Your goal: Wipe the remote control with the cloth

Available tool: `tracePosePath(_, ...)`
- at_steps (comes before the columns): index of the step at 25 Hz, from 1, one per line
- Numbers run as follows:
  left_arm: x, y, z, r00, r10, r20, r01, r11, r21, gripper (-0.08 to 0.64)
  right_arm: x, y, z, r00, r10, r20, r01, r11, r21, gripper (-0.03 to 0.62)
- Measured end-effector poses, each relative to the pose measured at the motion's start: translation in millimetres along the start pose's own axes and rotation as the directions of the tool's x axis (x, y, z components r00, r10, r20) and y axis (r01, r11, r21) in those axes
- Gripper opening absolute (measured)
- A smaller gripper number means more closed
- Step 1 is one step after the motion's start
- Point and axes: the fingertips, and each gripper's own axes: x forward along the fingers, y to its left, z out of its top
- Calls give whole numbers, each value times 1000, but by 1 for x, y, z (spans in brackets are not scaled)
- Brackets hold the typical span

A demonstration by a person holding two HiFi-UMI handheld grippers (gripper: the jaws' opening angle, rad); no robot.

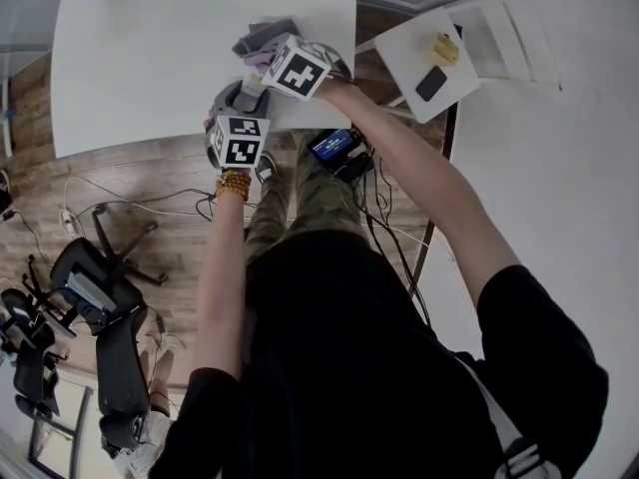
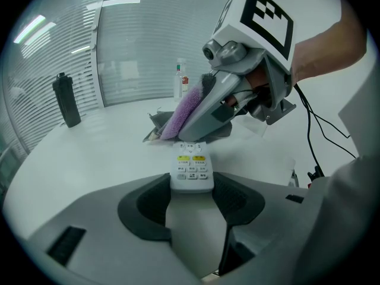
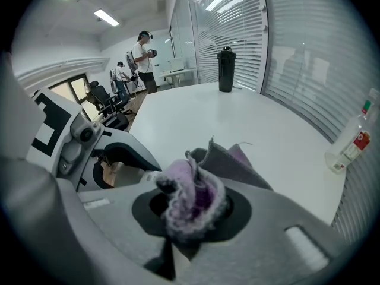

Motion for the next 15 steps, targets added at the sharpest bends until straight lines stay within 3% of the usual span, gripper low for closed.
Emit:
tracePosePath(8, -1, 0, 1, 1000, -1, 0, 1, 1000, 1, 229, -3, 16, 7, 1000, 20, -14, -21, 999, -50, 55)
tracePosePath(12, -2, 0, 0, 1000, -2, 0, 2, 1000, 5, 229, -2, 15, -2, 997, 45, -61, -45, 999, -5, 57)
tracePosePath(15, -1, -1, -2, 1000, 0, -3, 0, 1000, 4, 229, -2, 24, -4, 992, 83, -90, -87, 995, -48, 58)
